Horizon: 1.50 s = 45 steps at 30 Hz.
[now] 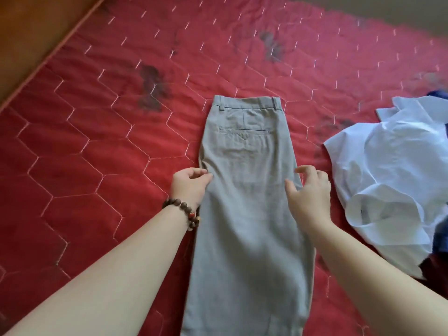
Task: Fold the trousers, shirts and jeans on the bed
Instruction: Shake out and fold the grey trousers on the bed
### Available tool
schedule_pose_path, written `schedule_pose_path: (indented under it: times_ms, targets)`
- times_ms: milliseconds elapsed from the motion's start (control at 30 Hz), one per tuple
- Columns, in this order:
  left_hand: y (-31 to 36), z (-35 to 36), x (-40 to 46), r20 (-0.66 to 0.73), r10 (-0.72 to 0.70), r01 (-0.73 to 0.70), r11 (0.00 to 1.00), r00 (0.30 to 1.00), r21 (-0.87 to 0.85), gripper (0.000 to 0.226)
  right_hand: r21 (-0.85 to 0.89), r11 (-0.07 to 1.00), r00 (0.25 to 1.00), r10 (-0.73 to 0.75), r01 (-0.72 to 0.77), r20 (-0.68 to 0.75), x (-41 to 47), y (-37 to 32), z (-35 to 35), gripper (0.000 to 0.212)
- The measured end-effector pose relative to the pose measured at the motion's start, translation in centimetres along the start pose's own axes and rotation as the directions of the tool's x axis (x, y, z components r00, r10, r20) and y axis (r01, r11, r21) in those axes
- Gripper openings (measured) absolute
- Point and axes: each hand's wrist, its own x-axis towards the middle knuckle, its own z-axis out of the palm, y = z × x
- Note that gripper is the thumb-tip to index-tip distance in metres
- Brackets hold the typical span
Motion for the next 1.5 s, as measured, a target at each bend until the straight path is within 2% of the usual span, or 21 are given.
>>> schedule_pose_path:
  times_ms: [33, 67, 100, 133, 200, 267, 300, 433, 567, 633, 733, 800, 967, 1100, 1233, 1267, 1333, 1367, 1400, 1433, 1500]
  targets:
    - [-0.1, -0.1, 0.1, -0.035, 0.112, -0.107, 0.989, 0.993, 0.106, 0.008, -0.019, 0.999, 0.999, -0.028, 0.028, 0.021, 0.7, -0.8, 0.4, 0.028]
    - [-0.3, -0.2, 0.3, -0.068, 0.253, -0.226, 0.936, 0.965, 0.272, 0.007, -0.062, 0.996, 0.997, -0.054, 0.057, 0.056, 1.5, -1.5, 0.9, 0.026]
    - [-0.6, -0.3, 0.8, -0.054, 0.382, -0.319, 0.835, 0.923, 0.448, 0.020, -0.104, 0.990, 0.992, -0.080, 0.090, 0.100, 2.2, -2.3, 1.4, 0.026]
    - [-1.0, -0.4, 1.4, 0.032, 0.442, -0.374, 0.716, 0.897, 0.590, 0.041, -0.132, 0.983, 0.984, -0.106, 0.126, 0.145, 3.1, -3.1, 2.0, 0.026]
    - [-1.3, -0.2, 2.6, 0.230, 0.399, -0.420, 0.493, 0.887, 0.762, 0.073, -0.156, 0.964, 0.960, -0.179, 0.215, 0.213, 5.3, -5.2, 3.1, 0.027]
    - [-2.1, 0.1, 3.1, 0.316, 0.386, -0.447, 0.319, 0.867, 0.836, 0.081, -0.167, 0.933, 0.928, -0.270, 0.317, 0.256, 8.0, -7.8, 4.3, 0.028]
    - [-2.4, 0.2, 3.2, 0.320, 0.396, -0.447, 0.285, 0.860, 0.848, 0.083, -0.172, 0.914, 0.910, -0.314, 0.367, 0.271, 9.4, -9.1, 4.9, 0.028]
    - [-2.8, 0.0, 3.2, 0.331, 0.429, -0.479, 0.302, 0.840, 0.824, 0.084, -0.191, 0.843, 0.844, -0.430, 0.503, 0.321, 15.1, -13.6, 8.0, 0.037]
    - [-2.7, 0.1, 3.2, 0.345, 0.426, -0.500, 0.334, 0.836, 0.799, 0.082, -0.172, 0.833, 0.812, -0.432, 0.526, 0.393, 19.4, -16.1, 11.2, 0.050]
    - [-2.7, 0.1, 3.2, 0.348, 0.422, -0.504, 0.344, 0.837, 0.793, 0.082, -0.222, 0.821, 0.805, -0.396, 0.525, 0.442, 20.8, -16.3, 12.3, 0.045]
    - [-2.7, 0.1, 3.2, 0.351, 0.423, -0.511, 0.362, 0.835, 0.780, 0.081, -0.135, 0.838, 0.783, -0.421, 0.529, 0.458, 21.8, -16.2, 12.4, 0.014]
    - [-2.7, -0.1, 3.2, 0.343, 0.442, -0.520, 0.382, 0.829, 0.764, 0.080, -0.048, 0.838, 0.749, -0.458, 0.544, 0.479, 22.2, -16.2, 11.9, 0.015]
    - [-3.1, -0.2, 3.3, 0.329, 0.488, -0.548, 0.421, 0.808, 0.723, 0.074, -0.078, 0.816, 0.690, -0.429, 0.573, 0.583, 23.2, -16.6, 11.5, 0.021]
    - [-3.3, -0.2, 3.4, 0.338, 0.497, -0.563, 0.424, 0.799, 0.709, 0.075, -0.080, 0.841, 0.784, -0.458, 0.534, 0.418, 24.3, -17.0, 11.5, 0.015]
    - [-3.4, -0.3, 3.3, 0.363, 0.498, -0.577, 0.390, 0.788, 0.717, 0.072, -0.179, 0.781, 0.766, -0.493, 0.598, 0.413, 24.1, -16.2, 11.8, 0.030]
    - [-3.3, -0.3, 3.3, 0.367, 0.497, -0.578, 0.381, 0.786, 0.722, 0.071, -0.220, 0.760, 0.776, -0.521, 0.611, 0.355, 23.6, -16.0, 11.7, 0.038]
    - [-3.3, -0.3, 3.3, 0.376, 0.491, -0.577, 0.366, 0.786, 0.730, 0.070, -0.271, 0.732, 0.778, -0.614, 0.625, 0.134, 21.6, -15.4, 11.3, 0.046]
    - [-3.3, -0.3, 3.4, 0.377, 0.490, -0.577, 0.360, 0.786, 0.733, 0.069, -0.262, 0.712, 0.747, -0.662, 0.651, 0.056, 20.1, -14.8, 11.2, 0.044]
    - [-3.2, -0.2, 3.4, 0.375, 0.491, -0.574, 0.355, 0.786, 0.738, 0.069, -0.233, 0.671, 0.696, -0.717, 0.704, 0.035, 18.1, -13.9, 11.4, 0.041]
    - [-3.2, -0.2, 3.4, 0.373, 0.491, -0.570, 0.349, 0.787, 0.744, 0.069, -0.195, 0.597, 0.620, -0.780, 0.778, 0.086, 16.2, -12.6, 11.7, 0.042]
    - [-3.2, -0.1, 3.3, 0.370, 0.491, -0.564, 0.342, 0.789, 0.751, 0.070, -0.160, 0.425, 0.453, -0.812, 0.891, 0.367, 13.3, -9.8, 12.2, 0.054]
